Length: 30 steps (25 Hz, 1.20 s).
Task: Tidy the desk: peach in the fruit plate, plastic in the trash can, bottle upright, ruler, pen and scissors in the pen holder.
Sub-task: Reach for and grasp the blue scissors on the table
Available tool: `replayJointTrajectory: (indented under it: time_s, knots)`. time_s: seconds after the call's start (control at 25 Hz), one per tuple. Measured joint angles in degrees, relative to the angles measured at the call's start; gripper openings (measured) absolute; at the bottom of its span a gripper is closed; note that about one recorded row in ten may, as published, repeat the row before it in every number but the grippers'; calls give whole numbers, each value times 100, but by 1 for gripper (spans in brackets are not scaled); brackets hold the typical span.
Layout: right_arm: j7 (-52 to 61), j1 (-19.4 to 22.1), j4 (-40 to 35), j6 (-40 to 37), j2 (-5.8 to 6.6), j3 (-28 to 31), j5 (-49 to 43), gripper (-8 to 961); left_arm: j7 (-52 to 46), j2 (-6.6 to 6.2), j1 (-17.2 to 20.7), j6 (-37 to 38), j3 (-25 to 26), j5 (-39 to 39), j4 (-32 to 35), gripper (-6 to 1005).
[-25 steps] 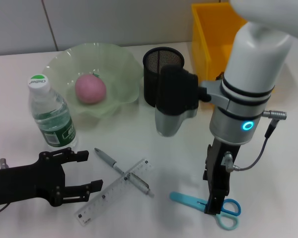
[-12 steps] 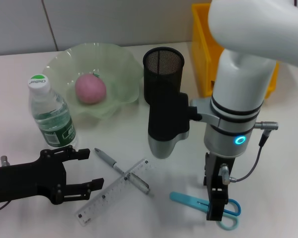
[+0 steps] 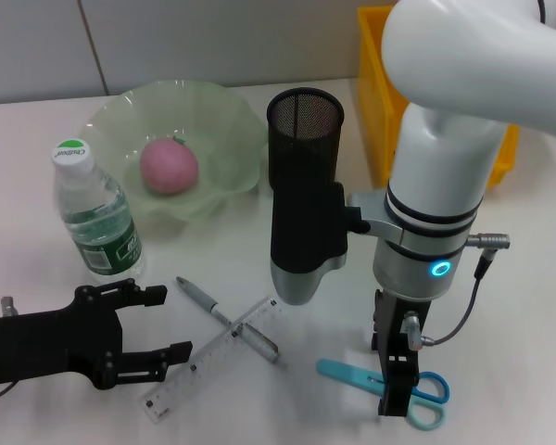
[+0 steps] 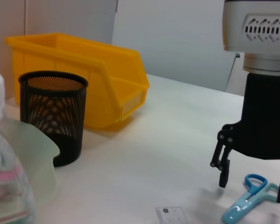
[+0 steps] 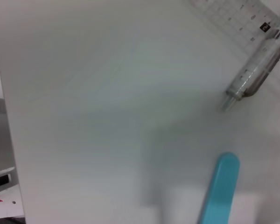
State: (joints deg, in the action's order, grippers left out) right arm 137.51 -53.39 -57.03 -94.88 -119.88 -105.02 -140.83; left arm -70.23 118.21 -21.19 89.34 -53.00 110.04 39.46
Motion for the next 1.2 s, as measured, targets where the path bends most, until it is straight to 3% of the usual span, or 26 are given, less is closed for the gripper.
replayJointTrajectory:
  time_s: [1.2]
  knots:
    - [-31, 74, -45, 32, 0, -63, -6, 816, 266, -8, 56, 179, -61, 27, 0, 836]
